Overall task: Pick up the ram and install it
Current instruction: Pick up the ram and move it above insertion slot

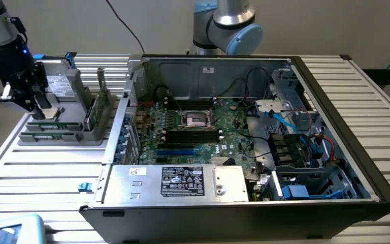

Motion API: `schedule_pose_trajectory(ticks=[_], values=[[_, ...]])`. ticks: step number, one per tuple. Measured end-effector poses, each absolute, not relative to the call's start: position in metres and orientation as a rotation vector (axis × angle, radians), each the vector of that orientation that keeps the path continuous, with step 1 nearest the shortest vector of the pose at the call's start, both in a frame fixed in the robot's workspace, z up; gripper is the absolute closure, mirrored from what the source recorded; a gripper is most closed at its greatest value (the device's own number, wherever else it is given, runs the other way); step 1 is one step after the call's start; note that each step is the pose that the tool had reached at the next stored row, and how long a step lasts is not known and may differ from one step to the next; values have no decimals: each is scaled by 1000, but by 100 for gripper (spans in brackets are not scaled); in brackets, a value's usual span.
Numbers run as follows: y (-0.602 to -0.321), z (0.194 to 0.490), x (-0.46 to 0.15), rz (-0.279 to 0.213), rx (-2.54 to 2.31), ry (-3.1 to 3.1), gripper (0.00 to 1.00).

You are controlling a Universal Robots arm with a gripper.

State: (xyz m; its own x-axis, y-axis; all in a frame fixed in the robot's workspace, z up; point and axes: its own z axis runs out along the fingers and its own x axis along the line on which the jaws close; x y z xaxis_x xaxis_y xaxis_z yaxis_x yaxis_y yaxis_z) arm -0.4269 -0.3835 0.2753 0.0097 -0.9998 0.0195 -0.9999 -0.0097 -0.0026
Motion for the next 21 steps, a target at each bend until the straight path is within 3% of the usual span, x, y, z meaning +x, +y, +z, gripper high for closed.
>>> schedule_pose_trajectory(ticks=[21], values=[[-384,238,-427,23,2190,-2234,57]])
